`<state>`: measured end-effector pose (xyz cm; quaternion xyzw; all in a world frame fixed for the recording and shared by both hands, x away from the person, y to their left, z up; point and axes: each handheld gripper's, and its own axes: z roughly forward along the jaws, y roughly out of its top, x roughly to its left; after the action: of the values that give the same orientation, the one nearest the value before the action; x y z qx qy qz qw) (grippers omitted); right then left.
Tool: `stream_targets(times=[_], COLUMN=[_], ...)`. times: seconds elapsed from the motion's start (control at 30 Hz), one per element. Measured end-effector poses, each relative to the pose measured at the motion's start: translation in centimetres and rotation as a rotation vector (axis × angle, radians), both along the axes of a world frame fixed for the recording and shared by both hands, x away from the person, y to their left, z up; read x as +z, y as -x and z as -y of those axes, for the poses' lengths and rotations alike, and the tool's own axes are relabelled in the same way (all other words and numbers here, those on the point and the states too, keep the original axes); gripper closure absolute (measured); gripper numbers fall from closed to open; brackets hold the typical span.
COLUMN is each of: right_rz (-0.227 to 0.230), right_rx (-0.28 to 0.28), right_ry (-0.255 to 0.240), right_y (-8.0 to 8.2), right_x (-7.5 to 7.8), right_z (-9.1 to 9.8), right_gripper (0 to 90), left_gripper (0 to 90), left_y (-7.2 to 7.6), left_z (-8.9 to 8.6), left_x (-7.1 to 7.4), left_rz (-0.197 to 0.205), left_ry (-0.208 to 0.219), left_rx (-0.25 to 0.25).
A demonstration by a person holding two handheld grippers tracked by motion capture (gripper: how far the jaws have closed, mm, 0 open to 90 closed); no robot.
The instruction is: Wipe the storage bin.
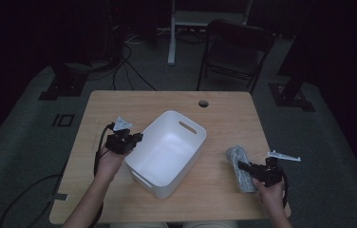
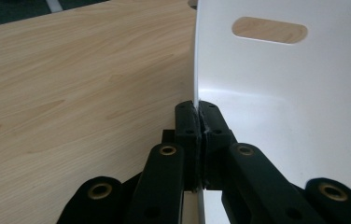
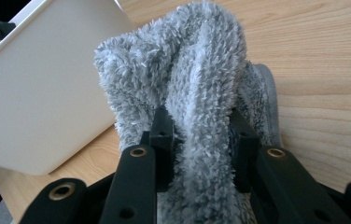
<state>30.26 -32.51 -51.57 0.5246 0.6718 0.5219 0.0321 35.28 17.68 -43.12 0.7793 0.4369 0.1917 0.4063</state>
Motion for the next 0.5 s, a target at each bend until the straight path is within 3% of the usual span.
stream_targets(times=[0.1, 0.3, 0.43, 0.5], right_rz=[0.0, 0.001, 0.029, 0.042], right_rx=[0.002, -0.006, 0.002, 0.001], right_ry=[0.004, -0.013, 0.026, 0.025], right_y=[0.0, 0.0, 0.1, 0.1], right_x=[0.1, 0.3, 1.0, 1.5], right_z=[-0.1, 0.0, -0.7, -1.0], right_gripper=[69.7, 69.7, 69.7, 69.7], left_gripper=[88.1, 87.8, 87.2, 86.7], left_y=[0.3, 0.8, 0.8, 0.9], left_z=[-0.1, -0.4, -0.9, -1.0], left_x=[0.0, -0.3, -0.6, -0.7], left_rz=[0.012, 0.036, 0.04, 0.053], left_ry=[-0.019, -0.002, 0.042, 0.043], left_rx=[0.017, 0.027, 0.011, 0.002])
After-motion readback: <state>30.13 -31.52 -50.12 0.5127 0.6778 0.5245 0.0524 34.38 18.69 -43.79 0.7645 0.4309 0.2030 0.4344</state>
